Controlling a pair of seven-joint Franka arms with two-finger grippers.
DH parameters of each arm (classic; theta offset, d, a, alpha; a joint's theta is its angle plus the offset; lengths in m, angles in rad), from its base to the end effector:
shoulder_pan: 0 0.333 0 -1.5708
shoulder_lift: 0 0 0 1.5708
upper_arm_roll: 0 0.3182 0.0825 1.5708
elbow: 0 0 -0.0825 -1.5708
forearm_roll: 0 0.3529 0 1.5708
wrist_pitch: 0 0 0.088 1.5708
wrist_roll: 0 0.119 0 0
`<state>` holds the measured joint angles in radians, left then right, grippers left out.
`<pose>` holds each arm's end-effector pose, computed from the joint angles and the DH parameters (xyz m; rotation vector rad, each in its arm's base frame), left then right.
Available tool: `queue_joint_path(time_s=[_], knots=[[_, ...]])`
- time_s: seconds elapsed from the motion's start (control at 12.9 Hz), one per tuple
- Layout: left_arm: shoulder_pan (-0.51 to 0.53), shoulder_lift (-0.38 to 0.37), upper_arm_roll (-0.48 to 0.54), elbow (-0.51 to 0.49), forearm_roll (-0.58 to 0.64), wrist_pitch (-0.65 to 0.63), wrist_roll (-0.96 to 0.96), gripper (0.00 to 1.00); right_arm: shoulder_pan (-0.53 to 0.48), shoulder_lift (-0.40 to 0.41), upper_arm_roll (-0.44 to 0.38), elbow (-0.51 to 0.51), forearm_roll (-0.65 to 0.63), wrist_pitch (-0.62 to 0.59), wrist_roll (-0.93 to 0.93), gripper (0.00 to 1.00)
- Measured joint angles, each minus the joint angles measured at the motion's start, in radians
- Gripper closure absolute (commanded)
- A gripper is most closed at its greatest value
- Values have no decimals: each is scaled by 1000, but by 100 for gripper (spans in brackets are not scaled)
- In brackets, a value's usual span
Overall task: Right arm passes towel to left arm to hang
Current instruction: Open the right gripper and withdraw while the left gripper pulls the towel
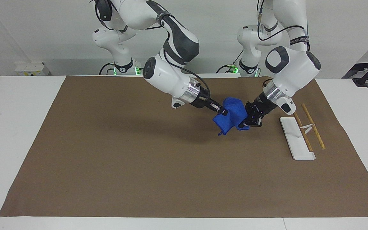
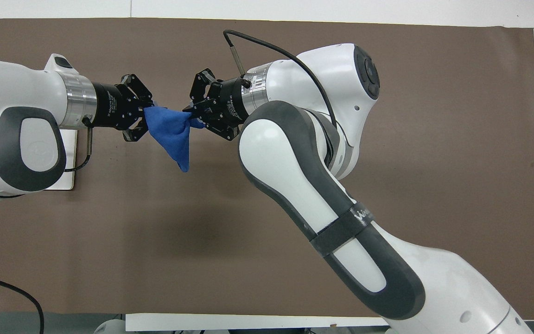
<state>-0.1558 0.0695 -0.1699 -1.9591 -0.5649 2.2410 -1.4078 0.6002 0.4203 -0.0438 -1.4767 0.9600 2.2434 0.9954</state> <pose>0.5350 -0.2005 0.4711 2.0328 1.7009 -0.3245 0.5700 0.3978 0.4880 -2.0546 1.0256 0.4281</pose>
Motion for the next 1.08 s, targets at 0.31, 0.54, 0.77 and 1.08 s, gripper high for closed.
queue_joint_path(time_s=[0.31, 0.54, 0.77, 1.08], knots=[[9, 0, 1, 28, 4, -52, 19, 99, 0, 0, -1, 0, -33, 1, -25, 0], [31, 0, 4, 30, 5, -71, 26, 100, -13, 0, -10, 0, -225, -1, -103, 0], [45, 0, 28, 31, 7, -93, 27, 100, -60, -2, -18, 2, -479, -65, -211, 0], [54, 0, 163, 33, 8, -167, 35, 100, -210, -57, -24, 10, -787, -281, -438, 0]])
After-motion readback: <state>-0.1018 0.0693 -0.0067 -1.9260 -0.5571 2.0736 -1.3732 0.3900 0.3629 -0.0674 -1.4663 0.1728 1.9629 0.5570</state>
